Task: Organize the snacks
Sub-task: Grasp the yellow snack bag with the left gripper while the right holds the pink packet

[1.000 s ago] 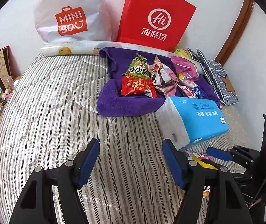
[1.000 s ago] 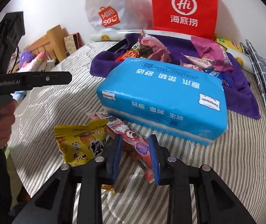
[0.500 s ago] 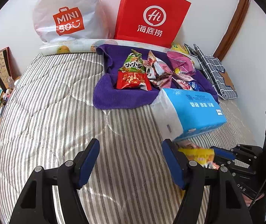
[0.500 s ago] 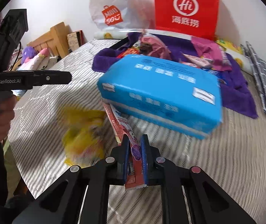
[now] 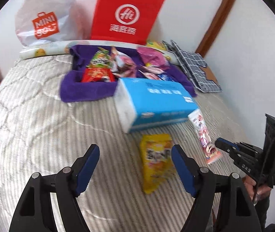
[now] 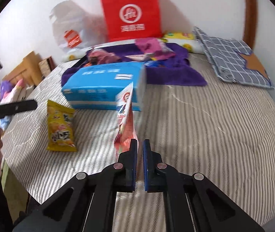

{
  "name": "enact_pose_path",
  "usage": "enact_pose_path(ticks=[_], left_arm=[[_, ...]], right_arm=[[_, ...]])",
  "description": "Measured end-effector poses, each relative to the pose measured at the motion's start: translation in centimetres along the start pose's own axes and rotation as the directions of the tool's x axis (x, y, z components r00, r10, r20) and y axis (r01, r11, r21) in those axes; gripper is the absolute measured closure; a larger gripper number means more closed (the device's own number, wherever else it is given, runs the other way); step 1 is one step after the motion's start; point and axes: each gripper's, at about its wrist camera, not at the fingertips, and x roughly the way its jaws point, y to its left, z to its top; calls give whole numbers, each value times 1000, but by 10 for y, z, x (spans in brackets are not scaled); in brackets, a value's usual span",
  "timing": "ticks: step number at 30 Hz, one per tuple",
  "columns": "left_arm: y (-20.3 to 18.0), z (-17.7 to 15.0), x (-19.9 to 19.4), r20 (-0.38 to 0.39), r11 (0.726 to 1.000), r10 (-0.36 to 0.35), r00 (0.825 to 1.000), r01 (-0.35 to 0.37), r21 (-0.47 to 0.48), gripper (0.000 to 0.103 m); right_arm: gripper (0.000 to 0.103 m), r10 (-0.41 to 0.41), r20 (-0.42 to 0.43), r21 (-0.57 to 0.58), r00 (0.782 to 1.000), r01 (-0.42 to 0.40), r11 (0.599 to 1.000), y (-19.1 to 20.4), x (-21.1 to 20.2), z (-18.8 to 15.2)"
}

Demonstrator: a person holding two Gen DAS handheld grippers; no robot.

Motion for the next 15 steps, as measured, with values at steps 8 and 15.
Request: enact_pose_path(ticks=[8,15], left_arm=[[-32,-12,34,-64,998,22,998,-18,64,28],[-39,-17,59,-83,994,62,995,-55,89,48]], right_arm=[[96,15,56,53,998,-18,998,-9,-6,-2],[51,72,109,-29,991,-69,997,8,-18,-3]])
